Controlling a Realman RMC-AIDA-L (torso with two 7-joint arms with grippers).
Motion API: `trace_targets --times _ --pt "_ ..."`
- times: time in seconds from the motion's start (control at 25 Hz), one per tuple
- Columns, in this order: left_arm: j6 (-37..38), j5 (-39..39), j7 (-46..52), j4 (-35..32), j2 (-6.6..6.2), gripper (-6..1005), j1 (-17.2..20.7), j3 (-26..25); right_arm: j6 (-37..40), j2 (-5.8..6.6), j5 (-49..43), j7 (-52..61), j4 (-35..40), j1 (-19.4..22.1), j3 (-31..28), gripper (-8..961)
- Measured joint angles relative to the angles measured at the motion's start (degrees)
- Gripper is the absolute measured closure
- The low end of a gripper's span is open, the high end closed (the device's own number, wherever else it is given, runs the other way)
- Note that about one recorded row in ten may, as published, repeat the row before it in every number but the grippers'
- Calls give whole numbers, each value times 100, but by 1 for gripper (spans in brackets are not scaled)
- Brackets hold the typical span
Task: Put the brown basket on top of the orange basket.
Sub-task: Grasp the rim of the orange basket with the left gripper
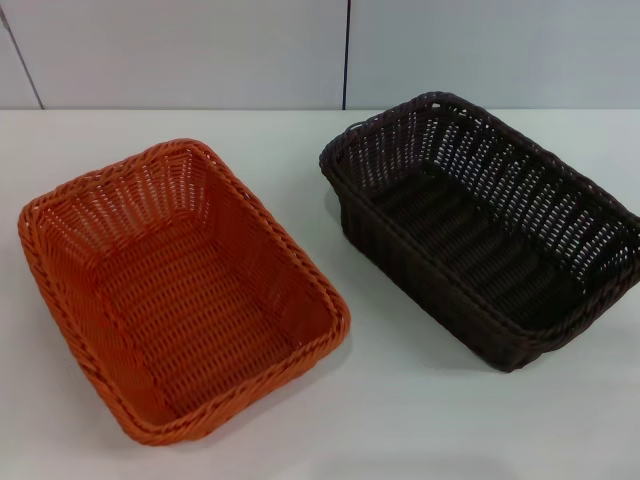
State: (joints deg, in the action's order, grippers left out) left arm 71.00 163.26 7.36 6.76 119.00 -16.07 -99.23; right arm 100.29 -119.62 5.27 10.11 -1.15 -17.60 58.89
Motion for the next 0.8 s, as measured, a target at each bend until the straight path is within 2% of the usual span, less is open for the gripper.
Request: trace_targets --times 0.16,0.24,0.6,0.68,0.8 --pt "0 7 -44 0 0 148 -5 14 0 -1 0 0 1 1 0 242" --pt "0 10 -66 5 -12 150 -6 213 0 -3 -2 0 1 2 0 242" --pt "-22 14 -51 246 -44 162 32 446 2 -8 -155 0 -7 -24 -2 243" --pt "-213 11 -116 466 -79 164 14 457 3 -9 -157 0 -8 -38 -1 243" --pt "-648 -31 -797 1310 -46 168 119 335 -16 -9 -159 0 -9 -85 0 243"
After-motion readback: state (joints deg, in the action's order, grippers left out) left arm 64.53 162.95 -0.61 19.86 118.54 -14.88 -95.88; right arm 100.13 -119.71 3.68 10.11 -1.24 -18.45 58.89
